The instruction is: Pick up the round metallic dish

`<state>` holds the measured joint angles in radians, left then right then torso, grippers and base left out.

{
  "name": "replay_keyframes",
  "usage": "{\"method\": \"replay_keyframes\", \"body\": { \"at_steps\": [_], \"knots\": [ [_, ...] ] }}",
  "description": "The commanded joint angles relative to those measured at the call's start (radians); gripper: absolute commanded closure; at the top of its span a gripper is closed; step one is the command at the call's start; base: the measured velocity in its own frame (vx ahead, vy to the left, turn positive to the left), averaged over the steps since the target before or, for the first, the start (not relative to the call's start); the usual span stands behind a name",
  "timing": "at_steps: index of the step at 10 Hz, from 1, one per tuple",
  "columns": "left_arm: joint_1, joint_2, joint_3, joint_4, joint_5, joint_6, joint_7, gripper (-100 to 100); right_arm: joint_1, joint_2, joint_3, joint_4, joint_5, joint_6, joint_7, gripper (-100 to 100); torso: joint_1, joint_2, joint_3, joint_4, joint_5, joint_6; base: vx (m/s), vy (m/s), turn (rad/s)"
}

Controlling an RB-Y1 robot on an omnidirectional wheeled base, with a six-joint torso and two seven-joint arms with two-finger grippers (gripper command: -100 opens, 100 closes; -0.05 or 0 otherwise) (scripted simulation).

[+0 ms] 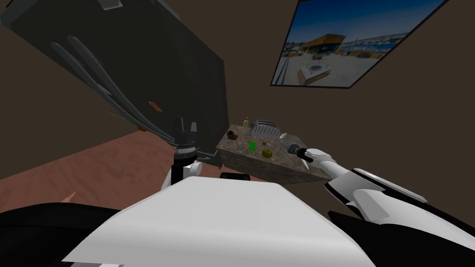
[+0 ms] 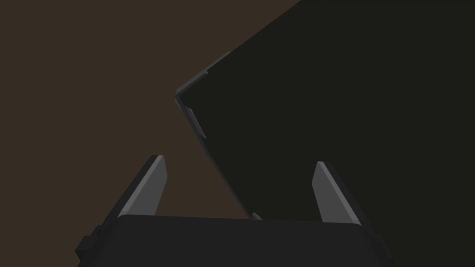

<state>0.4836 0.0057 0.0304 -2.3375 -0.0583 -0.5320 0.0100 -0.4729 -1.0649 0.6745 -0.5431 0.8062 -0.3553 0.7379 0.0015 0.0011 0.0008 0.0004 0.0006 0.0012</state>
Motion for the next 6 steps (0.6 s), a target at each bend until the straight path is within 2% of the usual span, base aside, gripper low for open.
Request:
{"method": "replay_keyframes", "body": {
  "at_steps": [1,2,3,4,5,6],
  "knots": [
    [0.000,0.000,0.000,0.000,0.000,0.000,0.000,0,0.000,0.000,0.000,0.000,0.000,0.000,0.000,100,0.000,0.000,0.000,0.000,0.000,0.000,0.000,0.000,0.000],
    [0.000,0.000,0.000,0.000,0.000,0.000,0.000,0,0.000,0.000,0.000,0.000,0.000,0.000,0.000,0,0.000,0.000,0.000,0.000,0.000,0.000,0.000,0.000,0.000],
    [0.000,0.000,0.000,0.000,0.000,0.000,0.000,0,-0.019,0.012,0.005,-0.010,0.044,0.005,-0.042,100,0.000,0.000,0.000,0.000,0.000,0.000,-0.012,-0.011,-0.145],
    [0.000,0.000,0.000,0.000,0.000,0.000,0.000,0,-0.046,0.034,0.002,0.000,0.073,0.000,-0.066,100,0.000,0.002,0.001,0.001,0.000,0.001,-0.029,-0.020,-0.197],
    [0.000,0.000,0.000,0.000,0.000,0.000,0.000,0,-0.046,0.034,0.002,0.000,0.095,0.000,-0.069,100,-0.001,0.003,0.002,0.001,0.000,0.001,-0.028,-0.015,-0.053],
    [0.000,0.000,0.000,0.000,0.000,0.000,0.000,0,-0.046,0.034,0.002,0.000,0.095,0.000,-0.069,100,0.000,0.003,0.002,0.002,0.001,0.000,-0.015,-0.009,0.020]
  ]
}}
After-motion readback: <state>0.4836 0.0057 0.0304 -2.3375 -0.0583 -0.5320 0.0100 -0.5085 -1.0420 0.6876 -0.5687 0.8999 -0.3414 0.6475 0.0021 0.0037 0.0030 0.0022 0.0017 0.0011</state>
